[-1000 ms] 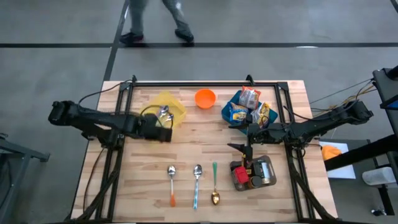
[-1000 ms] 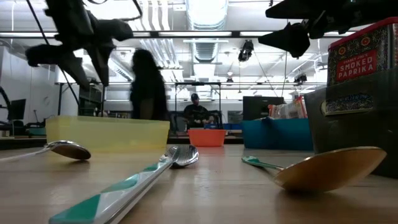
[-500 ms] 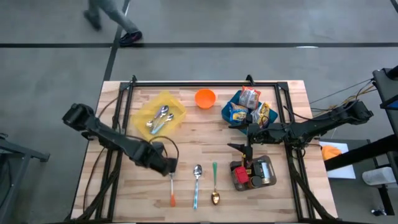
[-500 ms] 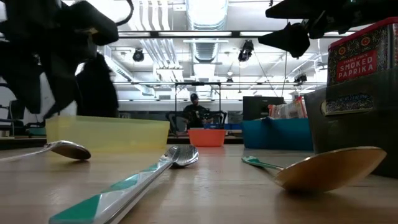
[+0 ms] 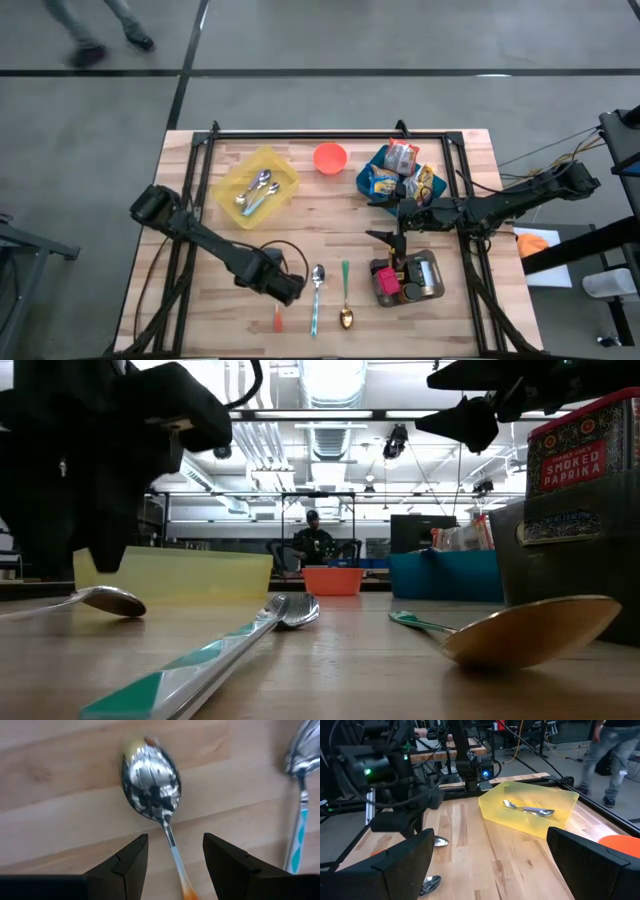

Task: Pick & Place Food Item
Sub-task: Put the orange spoon into the yellow bin

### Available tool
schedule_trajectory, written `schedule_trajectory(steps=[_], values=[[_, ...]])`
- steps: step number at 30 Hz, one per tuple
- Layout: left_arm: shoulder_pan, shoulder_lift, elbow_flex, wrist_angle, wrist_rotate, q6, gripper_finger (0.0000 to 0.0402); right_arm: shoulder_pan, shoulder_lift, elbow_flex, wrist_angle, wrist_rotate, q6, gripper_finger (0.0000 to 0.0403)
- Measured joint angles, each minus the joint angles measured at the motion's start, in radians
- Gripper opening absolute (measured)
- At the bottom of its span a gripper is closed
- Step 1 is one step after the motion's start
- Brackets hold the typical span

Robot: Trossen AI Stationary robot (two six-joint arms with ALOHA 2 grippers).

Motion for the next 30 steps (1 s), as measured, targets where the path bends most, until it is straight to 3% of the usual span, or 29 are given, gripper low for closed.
schedule_trajectory(steps=[5,12,22,30], values=[[-0.006,0.028,-0.005,0.039,0.024,-0.054,0.0193,0.000,0.000,0.000,0.000,0.000,0.000,0.0381],[-0.013,0.028,-0.047,0.070,-0.017,-0.150,0.0193,0.000,0.000,0.000,0.000,0.000,0.000,0.0381],[-0.014,0.028,-0.107,0.149,-0.071,-0.160,0.0192,0.000,0.000,0.000,0.000,0.000,0.000,0.0381],[-0.014,0.028,-0.118,0.154,-0.070,-0.162,0.0134,0.000,0.000,0.000,0.000,0.000,0.000,0.0381]])
